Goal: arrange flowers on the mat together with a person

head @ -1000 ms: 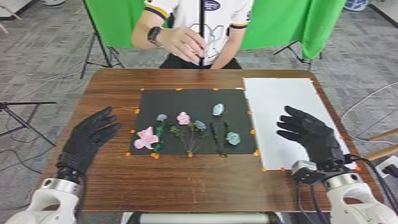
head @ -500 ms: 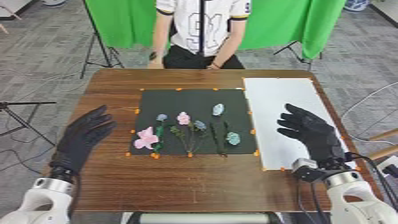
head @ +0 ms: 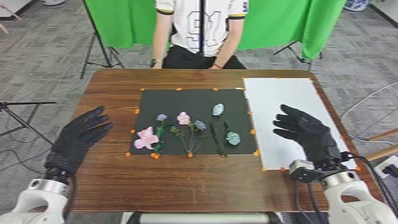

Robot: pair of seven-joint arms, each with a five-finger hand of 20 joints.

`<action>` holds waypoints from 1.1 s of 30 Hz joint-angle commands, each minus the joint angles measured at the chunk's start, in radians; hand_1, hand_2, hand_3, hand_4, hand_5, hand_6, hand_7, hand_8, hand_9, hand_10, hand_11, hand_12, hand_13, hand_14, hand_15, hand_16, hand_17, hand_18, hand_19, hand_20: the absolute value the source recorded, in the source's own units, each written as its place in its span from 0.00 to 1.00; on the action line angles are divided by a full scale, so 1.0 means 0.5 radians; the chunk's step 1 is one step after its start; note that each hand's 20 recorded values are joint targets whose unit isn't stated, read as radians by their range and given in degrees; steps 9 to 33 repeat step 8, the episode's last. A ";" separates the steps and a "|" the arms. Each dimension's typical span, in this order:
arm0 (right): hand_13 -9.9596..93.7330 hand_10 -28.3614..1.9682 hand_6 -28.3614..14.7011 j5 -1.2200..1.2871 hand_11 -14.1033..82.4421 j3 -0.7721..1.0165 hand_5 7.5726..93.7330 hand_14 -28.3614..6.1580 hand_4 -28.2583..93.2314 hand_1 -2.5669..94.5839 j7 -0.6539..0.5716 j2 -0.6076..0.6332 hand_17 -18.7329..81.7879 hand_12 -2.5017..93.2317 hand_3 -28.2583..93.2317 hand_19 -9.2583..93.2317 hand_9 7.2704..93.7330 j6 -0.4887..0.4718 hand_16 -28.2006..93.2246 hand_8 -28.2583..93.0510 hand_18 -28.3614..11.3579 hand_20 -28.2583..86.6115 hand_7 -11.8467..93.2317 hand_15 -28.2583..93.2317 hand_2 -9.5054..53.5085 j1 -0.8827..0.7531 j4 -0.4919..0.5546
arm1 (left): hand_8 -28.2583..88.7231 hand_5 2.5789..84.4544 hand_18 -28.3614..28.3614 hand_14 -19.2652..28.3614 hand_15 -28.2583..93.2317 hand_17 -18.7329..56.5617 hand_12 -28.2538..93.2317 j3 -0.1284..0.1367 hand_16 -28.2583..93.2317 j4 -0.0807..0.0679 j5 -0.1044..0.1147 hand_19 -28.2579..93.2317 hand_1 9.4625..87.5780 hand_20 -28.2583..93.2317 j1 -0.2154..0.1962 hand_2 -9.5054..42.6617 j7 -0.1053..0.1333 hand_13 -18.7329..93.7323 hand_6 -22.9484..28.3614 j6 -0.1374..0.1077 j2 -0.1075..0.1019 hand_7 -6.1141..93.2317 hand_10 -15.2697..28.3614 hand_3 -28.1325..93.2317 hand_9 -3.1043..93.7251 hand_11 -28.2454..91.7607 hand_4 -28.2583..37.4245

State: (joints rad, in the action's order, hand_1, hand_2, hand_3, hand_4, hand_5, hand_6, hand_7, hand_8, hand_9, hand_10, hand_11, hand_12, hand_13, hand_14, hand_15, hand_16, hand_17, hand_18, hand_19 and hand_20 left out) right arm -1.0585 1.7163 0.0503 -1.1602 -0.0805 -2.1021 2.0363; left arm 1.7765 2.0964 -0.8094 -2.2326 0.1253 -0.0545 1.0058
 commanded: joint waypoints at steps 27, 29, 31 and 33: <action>0.42 0.43 0.57 -0.010 0.26 0.018 0.40 0.45 0.05 0.16 -0.013 -0.021 0.27 0.28 0.97 0.56 0.38 -0.027 0.46 0.16 0.17 0.48 0.25 0.43 0.35 -0.007 -0.005 | 0.17 0.40 0.88 0.72 0.51 0.17 0.38 -0.012 0.23 0.032 0.026 0.63 0.22 0.29 -0.104 0.16 0.013 0.41 0.53 -0.047 0.043 0.24 0.62 0.82 0.36 0.43 0.03; 0.42 0.43 0.57 -0.010 0.26 0.018 0.40 0.45 0.05 0.16 -0.013 -0.021 0.27 0.28 0.97 0.56 0.38 -0.027 0.46 0.16 0.17 0.48 0.25 0.43 0.35 -0.007 -0.005 | 0.17 0.40 0.88 0.72 0.51 0.17 0.38 -0.012 0.23 0.032 0.026 0.63 0.22 0.29 -0.104 0.16 0.013 0.41 0.53 -0.047 0.043 0.24 0.62 0.82 0.36 0.43 0.03; 0.42 0.43 0.57 -0.010 0.26 0.018 0.40 0.45 0.05 0.16 -0.013 -0.021 0.27 0.28 0.97 0.56 0.38 -0.027 0.46 0.16 0.17 0.48 0.25 0.43 0.35 -0.007 -0.005 | 0.17 0.40 0.88 0.72 0.51 0.17 0.38 -0.012 0.23 0.032 0.026 0.63 0.22 0.29 -0.104 0.16 0.013 0.41 0.53 -0.047 0.043 0.24 0.62 0.82 0.36 0.43 0.03; 0.42 0.43 0.57 -0.010 0.26 0.018 0.40 0.45 0.05 0.16 -0.013 -0.021 0.27 0.28 0.97 0.56 0.38 -0.027 0.46 0.16 0.17 0.48 0.25 0.43 0.35 -0.007 -0.005 | 0.17 0.40 0.88 0.72 0.51 0.17 0.38 -0.012 0.23 0.032 0.026 0.63 0.22 0.29 -0.104 0.16 0.013 0.41 0.53 -0.047 0.043 0.24 0.62 0.82 0.36 0.43 0.03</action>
